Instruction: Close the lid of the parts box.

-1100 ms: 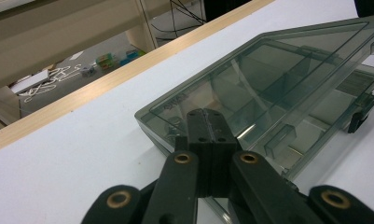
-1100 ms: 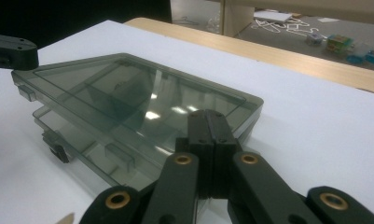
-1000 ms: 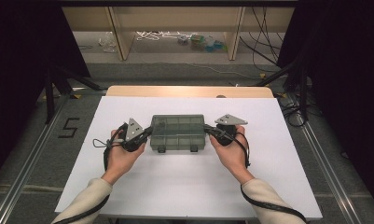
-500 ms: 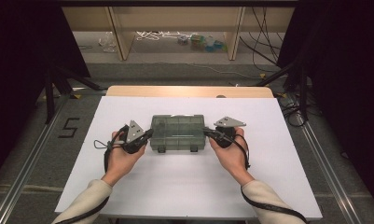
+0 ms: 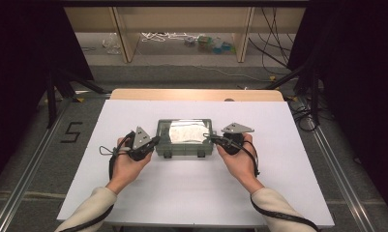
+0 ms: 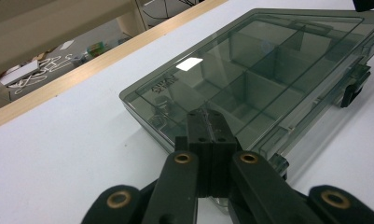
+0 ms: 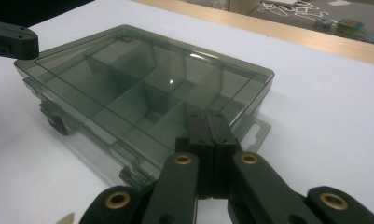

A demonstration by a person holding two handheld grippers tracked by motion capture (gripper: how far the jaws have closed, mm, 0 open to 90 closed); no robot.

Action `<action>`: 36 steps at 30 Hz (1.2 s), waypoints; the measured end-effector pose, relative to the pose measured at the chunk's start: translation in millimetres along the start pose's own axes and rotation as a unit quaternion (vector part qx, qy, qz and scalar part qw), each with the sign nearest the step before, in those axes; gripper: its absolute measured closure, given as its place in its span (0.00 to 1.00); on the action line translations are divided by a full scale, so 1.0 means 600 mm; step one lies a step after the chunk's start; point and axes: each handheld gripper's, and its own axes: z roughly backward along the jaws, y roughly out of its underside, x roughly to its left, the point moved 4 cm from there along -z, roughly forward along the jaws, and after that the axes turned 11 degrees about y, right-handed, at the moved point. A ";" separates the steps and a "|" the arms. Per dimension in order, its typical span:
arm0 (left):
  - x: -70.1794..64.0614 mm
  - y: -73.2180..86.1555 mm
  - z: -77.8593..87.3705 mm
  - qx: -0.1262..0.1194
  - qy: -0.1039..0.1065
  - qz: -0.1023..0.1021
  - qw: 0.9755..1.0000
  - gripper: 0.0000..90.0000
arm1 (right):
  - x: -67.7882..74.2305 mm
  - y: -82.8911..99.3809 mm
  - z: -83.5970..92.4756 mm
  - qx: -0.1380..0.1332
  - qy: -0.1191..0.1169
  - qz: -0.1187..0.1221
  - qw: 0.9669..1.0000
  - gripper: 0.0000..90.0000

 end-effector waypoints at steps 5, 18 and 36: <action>-0.003 0.005 -0.003 0.006 0.004 0.006 1.000 1.00 | 0.000 0.004 -0.002 0.006 -0.002 0.001 1.000 1.00; -0.002 0.008 -0.007 0.010 0.006 -0.009 1.000 1.00 | 0.002 0.010 -0.005 0.014 -0.007 0.001 1.000 1.00; -0.003 0.014 -0.010 0.029 0.013 -0.011 0.999 1.00 | 0.003 0.016 -0.011 0.025 -0.007 0.005 1.000 1.00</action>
